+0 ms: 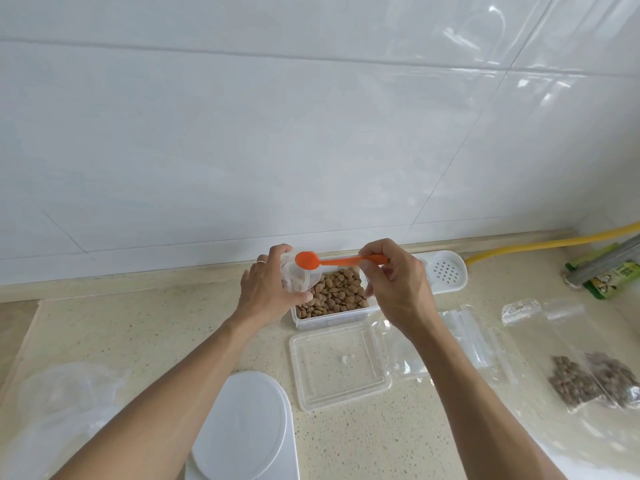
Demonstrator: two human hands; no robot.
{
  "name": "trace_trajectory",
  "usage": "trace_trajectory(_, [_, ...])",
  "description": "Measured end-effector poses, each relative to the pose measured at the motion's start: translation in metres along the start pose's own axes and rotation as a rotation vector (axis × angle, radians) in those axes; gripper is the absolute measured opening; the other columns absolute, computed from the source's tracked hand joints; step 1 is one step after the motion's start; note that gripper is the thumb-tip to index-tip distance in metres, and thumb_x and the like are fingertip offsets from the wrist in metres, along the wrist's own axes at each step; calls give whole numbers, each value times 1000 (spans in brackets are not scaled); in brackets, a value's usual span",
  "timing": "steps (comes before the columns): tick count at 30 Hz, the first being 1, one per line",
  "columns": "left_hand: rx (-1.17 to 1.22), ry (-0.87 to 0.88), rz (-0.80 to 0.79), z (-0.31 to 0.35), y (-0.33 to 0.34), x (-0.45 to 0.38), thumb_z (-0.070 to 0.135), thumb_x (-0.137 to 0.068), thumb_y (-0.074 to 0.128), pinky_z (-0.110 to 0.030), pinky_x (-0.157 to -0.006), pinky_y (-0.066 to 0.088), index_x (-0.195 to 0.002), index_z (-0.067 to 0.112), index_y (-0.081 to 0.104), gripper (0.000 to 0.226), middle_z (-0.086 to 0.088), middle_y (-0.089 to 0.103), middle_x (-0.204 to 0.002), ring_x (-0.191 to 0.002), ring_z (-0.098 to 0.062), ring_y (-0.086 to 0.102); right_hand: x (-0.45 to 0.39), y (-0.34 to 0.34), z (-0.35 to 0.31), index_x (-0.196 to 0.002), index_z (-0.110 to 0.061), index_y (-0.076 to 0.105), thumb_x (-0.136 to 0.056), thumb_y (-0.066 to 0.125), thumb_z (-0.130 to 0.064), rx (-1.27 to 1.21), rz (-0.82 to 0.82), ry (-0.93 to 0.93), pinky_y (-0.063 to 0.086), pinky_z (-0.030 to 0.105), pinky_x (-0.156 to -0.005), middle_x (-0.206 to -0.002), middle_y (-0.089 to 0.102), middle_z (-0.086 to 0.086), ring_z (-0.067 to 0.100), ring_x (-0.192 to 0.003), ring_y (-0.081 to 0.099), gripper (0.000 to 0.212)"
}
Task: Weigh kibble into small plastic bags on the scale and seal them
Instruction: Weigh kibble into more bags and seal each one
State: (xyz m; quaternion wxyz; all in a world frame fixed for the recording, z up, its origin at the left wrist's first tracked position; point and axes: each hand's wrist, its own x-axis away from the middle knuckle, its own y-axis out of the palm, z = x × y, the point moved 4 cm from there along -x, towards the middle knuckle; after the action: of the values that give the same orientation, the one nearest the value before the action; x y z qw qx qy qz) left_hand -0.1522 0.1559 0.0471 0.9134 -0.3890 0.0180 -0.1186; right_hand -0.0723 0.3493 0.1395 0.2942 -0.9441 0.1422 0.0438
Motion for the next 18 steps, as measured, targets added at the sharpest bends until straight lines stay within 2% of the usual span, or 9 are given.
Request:
trace_trajectory(4, [-49, -3, 12, -5, -1, 1, 45, -63, 86, -46, -102, 36, -136, 28, 33, 92, -7, 53, -126, -117, -26, 49, -1, -6, 23, -98, -19, 59, -97, 55, -11, -118, 202, 157, 49, 24, -48, -85, 65, -4, 16, -47, 64, 9])
trace_trajectory(7, [-119, 22, 25, -11, 0, 5, 46, -62, 86, -46, -104, 34, -136, 29, 34, 93, -6, 54, -126, -118, -26, 49, 2, -7, 53, -100, -18, 56, -99, 50, -12, 22, 283, 228, 54, 37, -56, -89, 65, -4, 20, -54, 66, 8])
trace_trajectory(9, [-163, 49, 24, -17, 2, 9, 48, -59, 86, -47, -107, 31, -137, 30, 33, 96, -7, 54, -125, -119, -26, 48, 5, -1, 70, -102, -16, 57, -99, 48, -13, 166, 232, 236, 56, 45, -60, -89, 67, -1, 25, -60, 65, 10])
trace_trajectory(12, [-217, 67, -1, -24, 7, 13, 50, -57, 87, -49, -109, 28, -140, 30, 31, 101, -9, 53, -121, -118, -27, 49, 8, 17, 82, -101, -11, 57, -99, 49, -11, 312, 122, 213, 53, 42, -55, -78, 67, 4, 23, -55, 59, 9])
trace_trajectory(16, [-232, 78, 1, -29, 13, 14, 54, -56, 86, -50, -106, 31, -141, 30, 28, 106, -8, 55, -120, -116, -25, 50, 15, 45, 85, -98, -15, 55, -100, 47, -11, 174, -3, 312, 55, 41, -54, -80, 67, 2, 23, -57, 64, 9])
trace_trajectory(18, [-236, 78, 7, -30, 14, 14, 56, -56, 86, -49, -106, 31, -142, 30, 27, 107, -7, 55, -121, -117, -25, 49, 17, 53, 88, -102, -13, 57, -100, 47, -11, 17, 2, 447, 52, 30, -48, -83, 66, 1, 18, -53, 65, 11])
